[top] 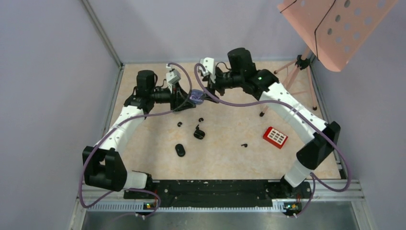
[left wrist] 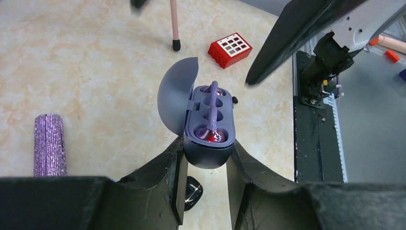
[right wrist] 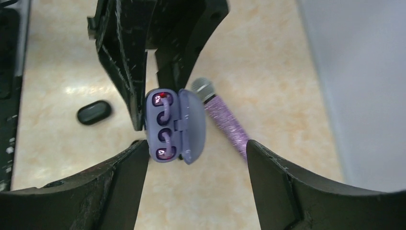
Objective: Insert the wireless bluetooth earbuds into the charging case
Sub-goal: Close the charging case, then place the charging case at the center of the board.
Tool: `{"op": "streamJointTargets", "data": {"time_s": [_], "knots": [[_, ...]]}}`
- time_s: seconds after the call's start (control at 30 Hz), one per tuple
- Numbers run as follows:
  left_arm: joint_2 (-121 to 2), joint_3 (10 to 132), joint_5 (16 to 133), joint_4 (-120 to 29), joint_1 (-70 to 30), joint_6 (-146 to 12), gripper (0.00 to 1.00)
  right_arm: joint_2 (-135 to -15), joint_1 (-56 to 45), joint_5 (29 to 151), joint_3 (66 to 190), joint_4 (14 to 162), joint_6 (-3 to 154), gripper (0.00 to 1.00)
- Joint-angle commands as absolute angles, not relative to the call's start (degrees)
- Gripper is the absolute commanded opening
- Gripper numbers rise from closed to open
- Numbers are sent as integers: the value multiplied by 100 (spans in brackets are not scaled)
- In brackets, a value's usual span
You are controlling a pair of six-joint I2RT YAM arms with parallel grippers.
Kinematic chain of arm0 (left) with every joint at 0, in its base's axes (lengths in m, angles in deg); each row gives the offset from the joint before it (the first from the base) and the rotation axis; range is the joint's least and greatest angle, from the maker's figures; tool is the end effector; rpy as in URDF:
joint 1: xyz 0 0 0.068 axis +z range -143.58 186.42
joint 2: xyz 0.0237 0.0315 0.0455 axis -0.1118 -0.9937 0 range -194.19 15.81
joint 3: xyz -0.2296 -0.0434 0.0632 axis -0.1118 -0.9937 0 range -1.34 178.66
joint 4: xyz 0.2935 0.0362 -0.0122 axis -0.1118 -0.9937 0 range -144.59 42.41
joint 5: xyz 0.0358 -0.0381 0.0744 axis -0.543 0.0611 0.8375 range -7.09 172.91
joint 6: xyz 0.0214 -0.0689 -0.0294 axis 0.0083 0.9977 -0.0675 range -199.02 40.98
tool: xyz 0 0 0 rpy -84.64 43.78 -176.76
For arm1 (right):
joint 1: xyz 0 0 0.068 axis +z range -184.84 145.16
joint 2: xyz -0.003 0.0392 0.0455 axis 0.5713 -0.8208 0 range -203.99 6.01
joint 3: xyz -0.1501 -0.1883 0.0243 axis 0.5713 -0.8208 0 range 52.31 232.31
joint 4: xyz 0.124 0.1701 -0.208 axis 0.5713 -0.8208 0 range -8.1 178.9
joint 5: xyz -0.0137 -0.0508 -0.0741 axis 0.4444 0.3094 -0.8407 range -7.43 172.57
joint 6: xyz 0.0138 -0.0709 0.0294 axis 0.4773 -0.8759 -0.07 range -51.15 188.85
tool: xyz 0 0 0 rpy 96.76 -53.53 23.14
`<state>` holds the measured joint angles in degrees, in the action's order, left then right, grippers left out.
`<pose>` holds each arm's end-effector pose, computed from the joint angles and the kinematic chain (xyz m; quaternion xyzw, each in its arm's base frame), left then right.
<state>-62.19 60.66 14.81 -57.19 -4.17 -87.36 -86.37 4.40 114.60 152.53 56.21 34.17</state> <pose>0.3308 -0.1246 0.2780 0.4096 0.6425 -0.4824 0.4322 0.3019 0.2922 0.3884 -0.6057 0.5579 0.2529 0.5078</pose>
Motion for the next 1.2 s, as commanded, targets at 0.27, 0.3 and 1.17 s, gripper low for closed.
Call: {"op": "streamJointTargets", "data": {"time_s": [0.27, 0.3, 1.17], "knots": [[-6123, 6437, 1811, -5717, -641, -8711, 0, -8863, 446, 12680, 15254, 5016, 3484, 72], [-6169, 6421, 1900, -5537, -637, -8388, 0, -8766, 500, 12511, 15165, 5017, 3339, 72], [-9103, 6533, 4024, -3145, -2069, -4885, 0, -6327, -652, 9117, 11931, 6051, 5513, 74]]}}
